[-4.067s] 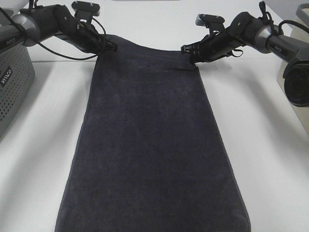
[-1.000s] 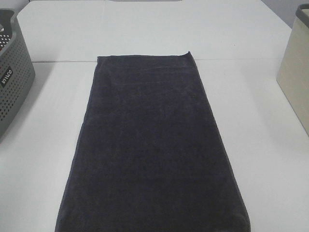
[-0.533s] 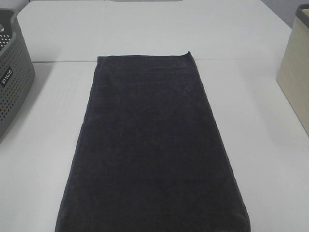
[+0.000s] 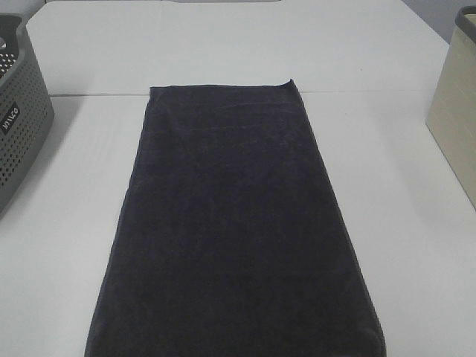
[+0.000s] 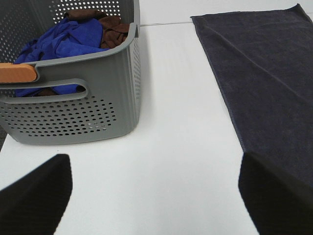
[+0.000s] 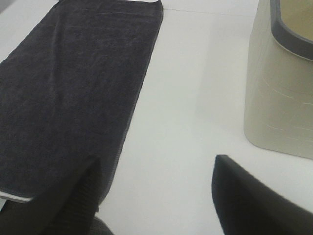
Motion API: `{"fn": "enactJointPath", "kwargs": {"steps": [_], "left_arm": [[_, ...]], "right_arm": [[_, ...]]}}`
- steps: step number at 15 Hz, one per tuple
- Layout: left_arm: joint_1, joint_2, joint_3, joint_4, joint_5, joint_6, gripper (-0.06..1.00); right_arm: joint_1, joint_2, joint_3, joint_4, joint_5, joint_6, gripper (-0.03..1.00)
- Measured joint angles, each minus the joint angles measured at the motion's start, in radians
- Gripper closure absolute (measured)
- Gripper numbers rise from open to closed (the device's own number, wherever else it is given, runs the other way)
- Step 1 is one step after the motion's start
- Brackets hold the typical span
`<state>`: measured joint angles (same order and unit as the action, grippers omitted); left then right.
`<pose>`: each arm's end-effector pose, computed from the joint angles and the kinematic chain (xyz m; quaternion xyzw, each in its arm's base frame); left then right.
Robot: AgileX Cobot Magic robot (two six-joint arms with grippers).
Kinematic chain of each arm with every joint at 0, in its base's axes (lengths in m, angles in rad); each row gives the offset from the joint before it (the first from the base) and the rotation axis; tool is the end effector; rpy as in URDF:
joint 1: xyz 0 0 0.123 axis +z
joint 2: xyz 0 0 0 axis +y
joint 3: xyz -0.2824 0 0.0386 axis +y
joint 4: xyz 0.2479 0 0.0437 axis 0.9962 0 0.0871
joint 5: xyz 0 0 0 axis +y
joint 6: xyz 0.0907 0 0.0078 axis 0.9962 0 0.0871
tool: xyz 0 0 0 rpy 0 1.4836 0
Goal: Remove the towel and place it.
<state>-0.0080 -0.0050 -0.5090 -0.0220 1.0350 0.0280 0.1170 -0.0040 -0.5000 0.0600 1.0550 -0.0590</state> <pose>-0.0057 -0.0017 0.2818 0.0155 0.8425 -0.0056 0.5384 -0.0058 0.0041 0.2777 -0.0759 0.8469 0.0452 0.5243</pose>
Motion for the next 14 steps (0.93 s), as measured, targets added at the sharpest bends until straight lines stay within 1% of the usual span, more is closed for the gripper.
{"fn": "enactJointPath", "kwargs": {"steps": [1,4,5,7,8,14], "left_arm": [[0.0,0.0,0.0,-0.001,0.0,0.0,0.08],[0.0,0.0,0.0,-0.001,0.001,0.0,0.08],[0.0,0.0,0.0,-0.003,0.001,0.0,0.08],[0.0,0.0,0.0,-0.003,0.001,0.0,0.08],[0.0,0.0,0.0,-0.003,0.001,0.0,0.08],[0.0,0.0,0.0,-0.003,0.001,0.0,0.08]], "right_arm": [[0.0,0.0,0.0,-0.002,0.0,-0.001,0.33],[0.0,0.0,0.0,-0.076,0.0,-0.022,0.33],[-0.041,0.0,0.0,-0.094,0.0,-0.024,0.33],[-0.096,0.0,0.0,-0.104,0.0,-0.024,0.33],[-0.104,0.0,0.0,-0.105,0.0,-0.024,0.33],[-0.104,0.0,0.0,-0.111,0.0,-0.024,0.33]]}}
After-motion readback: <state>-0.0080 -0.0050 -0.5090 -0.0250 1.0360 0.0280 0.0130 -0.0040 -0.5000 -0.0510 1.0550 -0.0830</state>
